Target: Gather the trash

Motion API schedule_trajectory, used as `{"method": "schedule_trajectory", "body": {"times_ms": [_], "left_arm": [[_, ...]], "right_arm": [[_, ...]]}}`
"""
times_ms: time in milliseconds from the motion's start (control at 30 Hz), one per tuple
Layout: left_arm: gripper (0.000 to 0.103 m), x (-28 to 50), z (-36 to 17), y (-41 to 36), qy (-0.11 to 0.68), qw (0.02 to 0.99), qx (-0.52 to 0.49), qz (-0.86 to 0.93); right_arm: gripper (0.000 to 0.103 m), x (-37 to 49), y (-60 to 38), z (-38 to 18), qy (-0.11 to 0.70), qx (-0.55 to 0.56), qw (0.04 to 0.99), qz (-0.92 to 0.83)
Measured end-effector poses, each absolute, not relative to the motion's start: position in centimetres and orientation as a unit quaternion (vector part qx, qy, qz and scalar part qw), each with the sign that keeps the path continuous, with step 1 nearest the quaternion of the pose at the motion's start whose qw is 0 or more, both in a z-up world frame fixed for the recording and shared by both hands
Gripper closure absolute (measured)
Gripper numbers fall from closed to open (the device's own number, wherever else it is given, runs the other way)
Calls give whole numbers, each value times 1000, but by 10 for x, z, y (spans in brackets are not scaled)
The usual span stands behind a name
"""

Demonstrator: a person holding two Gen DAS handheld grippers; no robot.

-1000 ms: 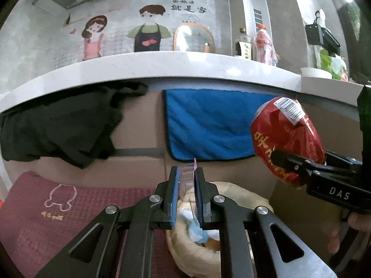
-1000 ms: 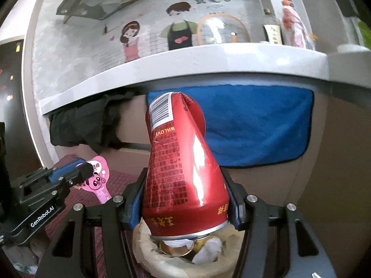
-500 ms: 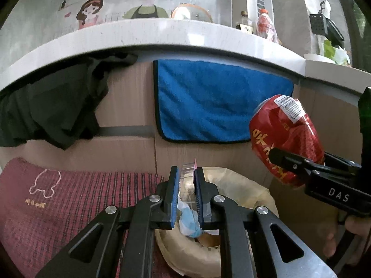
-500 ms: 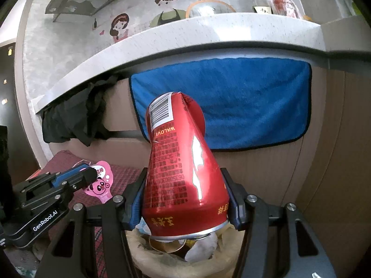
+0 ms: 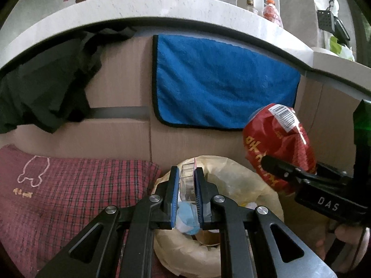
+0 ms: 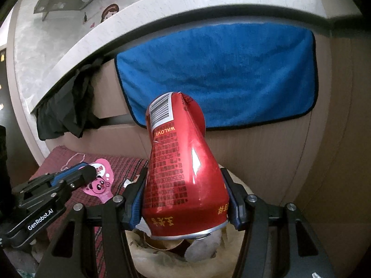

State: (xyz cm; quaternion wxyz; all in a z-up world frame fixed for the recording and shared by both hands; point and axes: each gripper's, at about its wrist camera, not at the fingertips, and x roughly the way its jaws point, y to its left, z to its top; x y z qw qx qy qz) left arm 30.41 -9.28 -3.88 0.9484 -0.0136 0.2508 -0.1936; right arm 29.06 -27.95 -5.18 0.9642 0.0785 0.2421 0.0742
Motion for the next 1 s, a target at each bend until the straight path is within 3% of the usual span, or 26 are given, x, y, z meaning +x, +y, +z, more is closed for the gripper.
{"method": "schedule_trajectory", "body": {"times_ms": [100,200,1000], "left_arm": [[82,313,-40,-89,264,938,-42,-221],[55,321,-42,-83,276,929,-66,-236],[50,243,-4,-9,250,950,-97,-158]], "right_arm": [[48,293,-279,-54,240,84,964,76],[48,288,-279,-54,230,81,967,75],[47,193,-240,-5,214,30,975,55]]}}
